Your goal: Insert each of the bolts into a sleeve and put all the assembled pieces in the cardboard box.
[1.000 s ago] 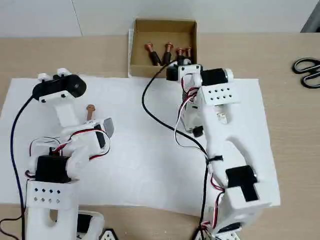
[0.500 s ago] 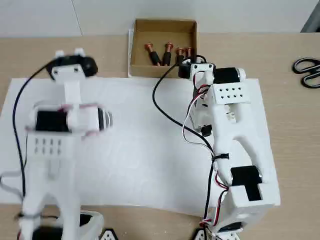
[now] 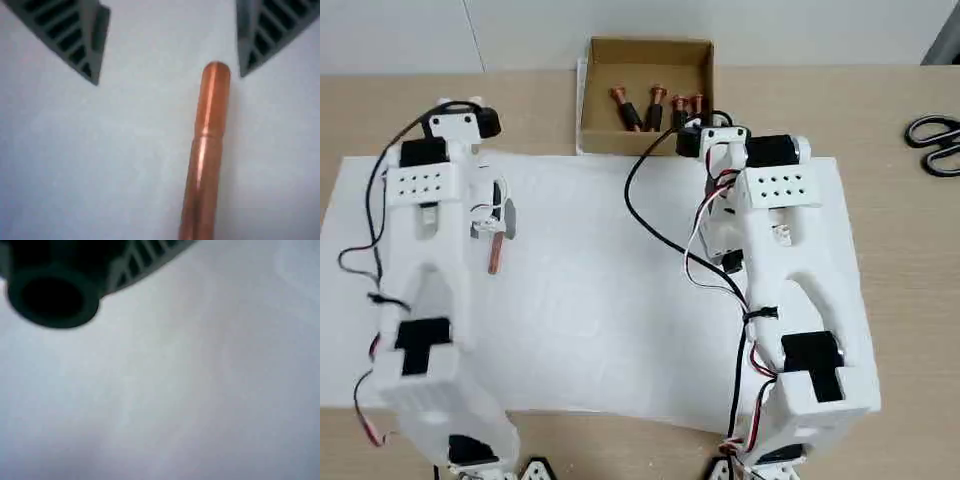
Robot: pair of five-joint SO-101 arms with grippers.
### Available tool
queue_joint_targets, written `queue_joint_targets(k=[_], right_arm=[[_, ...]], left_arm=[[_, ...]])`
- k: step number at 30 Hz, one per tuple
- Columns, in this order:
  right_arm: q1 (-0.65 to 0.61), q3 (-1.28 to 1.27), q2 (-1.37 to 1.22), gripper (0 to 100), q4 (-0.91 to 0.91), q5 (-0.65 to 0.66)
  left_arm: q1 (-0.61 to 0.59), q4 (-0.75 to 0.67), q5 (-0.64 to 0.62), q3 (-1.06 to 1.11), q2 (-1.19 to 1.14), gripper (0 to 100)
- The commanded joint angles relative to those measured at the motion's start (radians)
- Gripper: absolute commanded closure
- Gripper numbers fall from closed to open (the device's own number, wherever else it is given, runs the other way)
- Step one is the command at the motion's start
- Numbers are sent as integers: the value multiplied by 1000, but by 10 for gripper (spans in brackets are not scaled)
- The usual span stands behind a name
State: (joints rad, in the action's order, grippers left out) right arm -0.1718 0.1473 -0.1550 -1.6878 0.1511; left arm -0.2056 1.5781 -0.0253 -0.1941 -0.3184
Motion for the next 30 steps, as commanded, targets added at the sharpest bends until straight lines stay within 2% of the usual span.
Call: queue_joint_targets(k=[1,22,30], right_arm=[[5,41,59,995,-7,12],[5,41,59,994,-10,12],[7,40,58,994,-12,12]], left_arm=[[-2,-17,8,-108,-52,827],[-3,-11,6,-401,-413,828],[-2,-11,6,-435,-440,956]])
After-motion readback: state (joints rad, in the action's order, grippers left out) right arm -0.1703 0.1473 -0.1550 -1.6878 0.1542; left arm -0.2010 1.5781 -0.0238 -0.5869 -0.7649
